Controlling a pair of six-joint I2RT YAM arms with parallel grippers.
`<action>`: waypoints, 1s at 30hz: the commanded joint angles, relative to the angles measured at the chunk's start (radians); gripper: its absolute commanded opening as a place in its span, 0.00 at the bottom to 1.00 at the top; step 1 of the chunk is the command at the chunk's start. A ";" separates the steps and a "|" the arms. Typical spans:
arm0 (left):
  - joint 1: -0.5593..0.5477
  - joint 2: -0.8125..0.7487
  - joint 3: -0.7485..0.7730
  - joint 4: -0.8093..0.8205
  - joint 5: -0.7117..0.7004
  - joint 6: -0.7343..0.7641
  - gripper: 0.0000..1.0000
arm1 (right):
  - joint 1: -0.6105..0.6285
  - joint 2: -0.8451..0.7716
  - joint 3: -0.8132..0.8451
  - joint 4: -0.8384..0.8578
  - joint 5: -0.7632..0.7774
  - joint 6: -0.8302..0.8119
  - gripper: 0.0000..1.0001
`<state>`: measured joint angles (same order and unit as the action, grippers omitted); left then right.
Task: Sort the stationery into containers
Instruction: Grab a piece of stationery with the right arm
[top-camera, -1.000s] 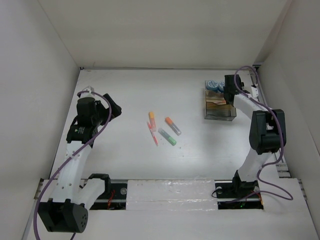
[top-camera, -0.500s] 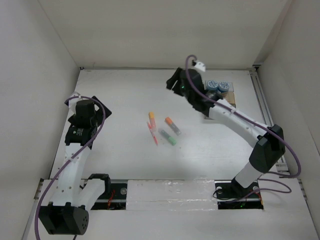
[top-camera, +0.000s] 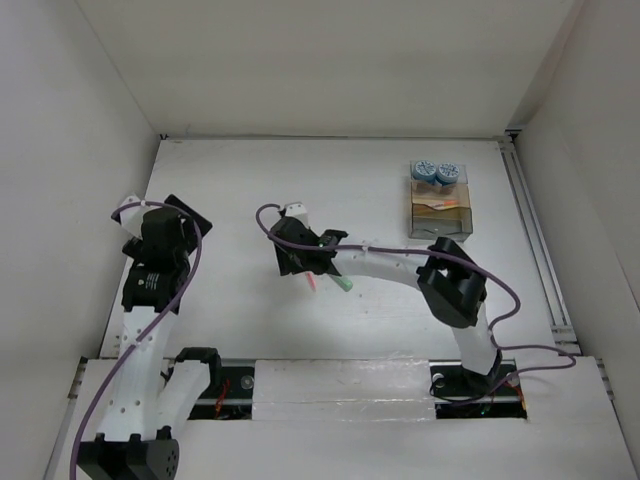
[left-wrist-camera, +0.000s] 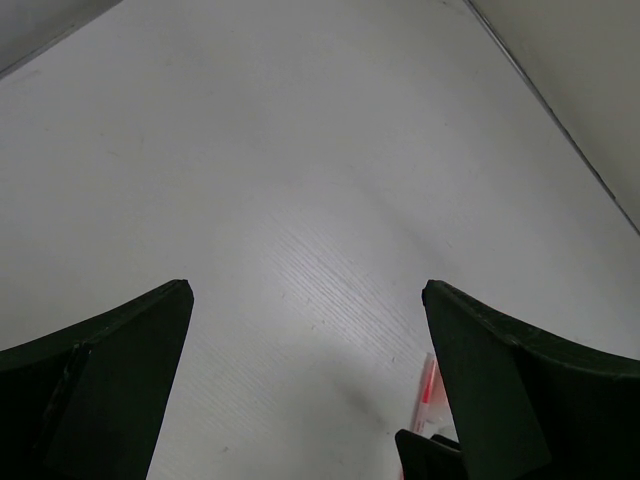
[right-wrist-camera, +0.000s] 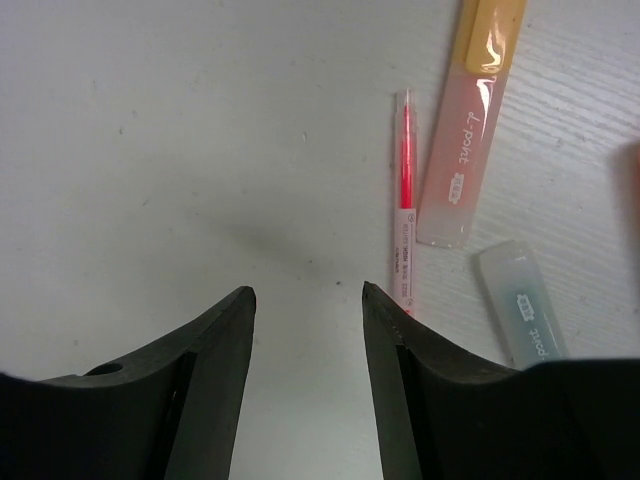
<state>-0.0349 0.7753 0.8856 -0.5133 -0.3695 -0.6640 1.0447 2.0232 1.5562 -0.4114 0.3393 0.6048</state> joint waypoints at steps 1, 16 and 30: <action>0.004 0.016 0.029 0.036 0.032 0.009 0.99 | -0.002 0.017 0.074 -0.004 0.026 -0.057 0.53; 0.004 0.047 0.010 0.078 0.153 0.076 0.99 | -0.060 0.157 0.218 -0.038 -0.034 -0.166 0.55; 0.004 0.047 0.010 0.087 0.182 0.086 0.99 | -0.130 0.200 0.265 -0.047 -0.075 -0.185 0.55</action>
<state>-0.0349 0.8238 0.8856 -0.4583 -0.1963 -0.5945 0.9119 2.2341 1.7733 -0.4603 0.2836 0.4358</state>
